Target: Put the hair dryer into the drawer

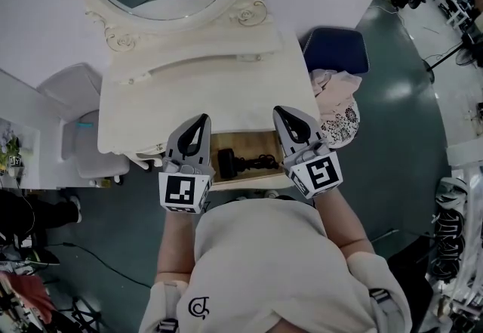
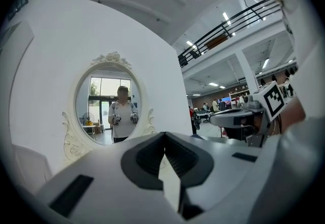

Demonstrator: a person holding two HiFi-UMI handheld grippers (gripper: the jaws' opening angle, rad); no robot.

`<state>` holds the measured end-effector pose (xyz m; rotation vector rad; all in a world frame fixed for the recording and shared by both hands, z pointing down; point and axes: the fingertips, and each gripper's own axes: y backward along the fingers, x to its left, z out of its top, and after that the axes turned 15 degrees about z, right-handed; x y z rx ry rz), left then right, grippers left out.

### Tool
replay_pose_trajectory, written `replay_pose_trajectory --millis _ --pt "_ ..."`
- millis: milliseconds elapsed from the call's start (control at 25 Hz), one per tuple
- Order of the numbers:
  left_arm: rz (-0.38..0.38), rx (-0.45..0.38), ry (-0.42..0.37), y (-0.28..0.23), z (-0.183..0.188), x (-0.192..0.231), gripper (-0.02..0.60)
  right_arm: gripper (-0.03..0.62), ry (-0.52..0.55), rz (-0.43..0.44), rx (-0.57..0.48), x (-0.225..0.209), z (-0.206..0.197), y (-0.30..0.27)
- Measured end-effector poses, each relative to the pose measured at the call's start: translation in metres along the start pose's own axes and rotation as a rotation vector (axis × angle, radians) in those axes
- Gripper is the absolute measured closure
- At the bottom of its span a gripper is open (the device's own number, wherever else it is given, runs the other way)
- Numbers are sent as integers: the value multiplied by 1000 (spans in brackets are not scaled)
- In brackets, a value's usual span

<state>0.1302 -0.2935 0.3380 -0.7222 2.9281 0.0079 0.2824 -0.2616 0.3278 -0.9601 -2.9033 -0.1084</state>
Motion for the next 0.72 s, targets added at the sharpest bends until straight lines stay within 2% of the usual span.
replay_pose_trajectory --millis 280,720 --pt "3 -17 -12 1 7 -7 569 589 15 -32 25 -9 -7 5" --pt "19 -7 1 0 8 -15 568 589 20 -22 -2 -13 -1 15"
